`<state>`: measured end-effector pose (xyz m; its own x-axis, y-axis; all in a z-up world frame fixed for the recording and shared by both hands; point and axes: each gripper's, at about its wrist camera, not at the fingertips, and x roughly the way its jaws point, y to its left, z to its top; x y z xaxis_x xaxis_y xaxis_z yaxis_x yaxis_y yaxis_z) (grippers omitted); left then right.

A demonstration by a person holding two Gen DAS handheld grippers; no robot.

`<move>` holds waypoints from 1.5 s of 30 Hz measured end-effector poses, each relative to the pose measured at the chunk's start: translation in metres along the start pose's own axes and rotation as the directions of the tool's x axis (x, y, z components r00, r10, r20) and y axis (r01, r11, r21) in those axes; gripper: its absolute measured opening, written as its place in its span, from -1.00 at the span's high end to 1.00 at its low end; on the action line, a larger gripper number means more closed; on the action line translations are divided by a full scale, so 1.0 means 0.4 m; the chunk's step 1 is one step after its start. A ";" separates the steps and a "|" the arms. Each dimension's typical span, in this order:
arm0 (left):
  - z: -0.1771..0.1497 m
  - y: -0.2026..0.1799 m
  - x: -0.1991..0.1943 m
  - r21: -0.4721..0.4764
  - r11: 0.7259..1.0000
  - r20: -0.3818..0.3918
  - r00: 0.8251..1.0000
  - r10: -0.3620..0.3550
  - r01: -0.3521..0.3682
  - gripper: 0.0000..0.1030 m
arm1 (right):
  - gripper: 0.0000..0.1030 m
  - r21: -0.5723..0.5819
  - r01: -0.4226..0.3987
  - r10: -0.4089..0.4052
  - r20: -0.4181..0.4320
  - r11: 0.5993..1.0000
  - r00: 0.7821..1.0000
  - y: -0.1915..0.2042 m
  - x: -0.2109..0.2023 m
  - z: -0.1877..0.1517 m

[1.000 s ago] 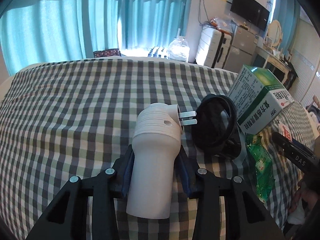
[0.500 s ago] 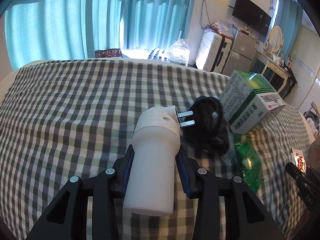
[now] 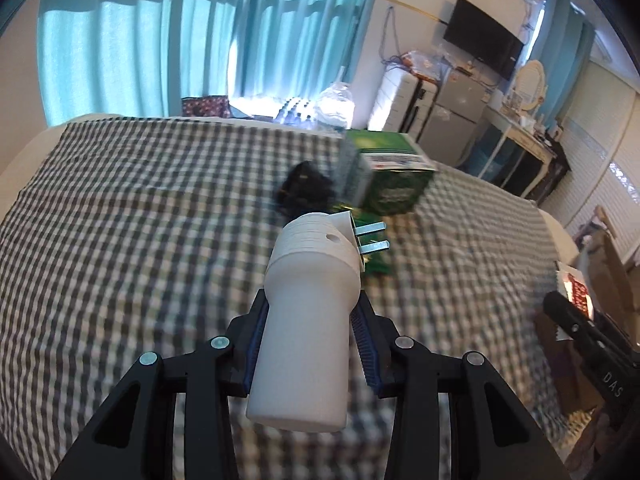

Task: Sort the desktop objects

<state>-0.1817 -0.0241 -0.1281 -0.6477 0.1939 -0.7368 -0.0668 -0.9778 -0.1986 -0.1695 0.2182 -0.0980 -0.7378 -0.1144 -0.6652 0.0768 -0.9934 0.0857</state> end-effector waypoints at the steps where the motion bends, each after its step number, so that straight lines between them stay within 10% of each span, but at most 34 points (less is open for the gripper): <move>1: -0.008 -0.022 -0.023 0.004 1.000 0.002 1.000 -0.010 0.010 0.21 | 0.16 -0.001 -0.003 0.003 0.001 1.000 1.000 -0.005 -0.022 -0.005; 21: -0.013 -0.275 -0.400 0.150 0.988 0.145 0.987 -0.063 0.041 0.21 | 0.17 -0.028 -0.073 0.077 0.143 0.997 0.987 -0.014 -0.405 -0.033; 25: -0.026 -0.289 -0.372 0.160 0.985 0.120 0.990 -0.079 0.060 0.18 | 0.17 -0.012 -0.059 0.060 0.155 0.998 0.986 -0.060 -0.436 -0.045; 29: -0.071 -0.281 -0.279 0.128 0.989 0.051 0.996 -0.076 0.069 -0.74 | 0.16 0.038 -0.052 0.046 0.148 0.998 0.988 -0.116 -0.427 -0.064; 41: -0.201 -0.229 0.058 0.132 0.991 -0.146 0.988 0.044 -0.025 -0.69 | 0.16 0.057 -0.085 0.083 0.028 0.995 0.996 -0.141 -0.253 -0.123; 42: -0.205 -0.223 0.074 0.141 0.989 -0.149 0.987 0.055 -0.034 -0.55 | 0.16 0.061 -0.083 0.082 0.017 0.995 0.996 -0.144 -0.240 -0.127; 43: -0.207 -0.220 0.090 0.162 0.985 -0.152 0.985 0.080 -0.055 0.06 | 0.16 0.066 -0.084 0.084 0.009 0.994 0.996 -0.148 -0.228 -0.129; 45: -0.207 -0.217 0.103 0.189 0.979 -0.155 0.983 0.103 -0.073 0.10 | 0.16 0.080 -0.084 0.085 -0.007 0.993 0.996 -0.158 -0.206 -0.131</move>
<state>-0.1397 0.0754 -0.1945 -0.5256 0.1025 -0.8446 -0.1615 -0.9867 -0.0192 -0.0784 0.2897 -0.0875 -0.7240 -0.1983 -0.6607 0.0843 -0.9761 0.2005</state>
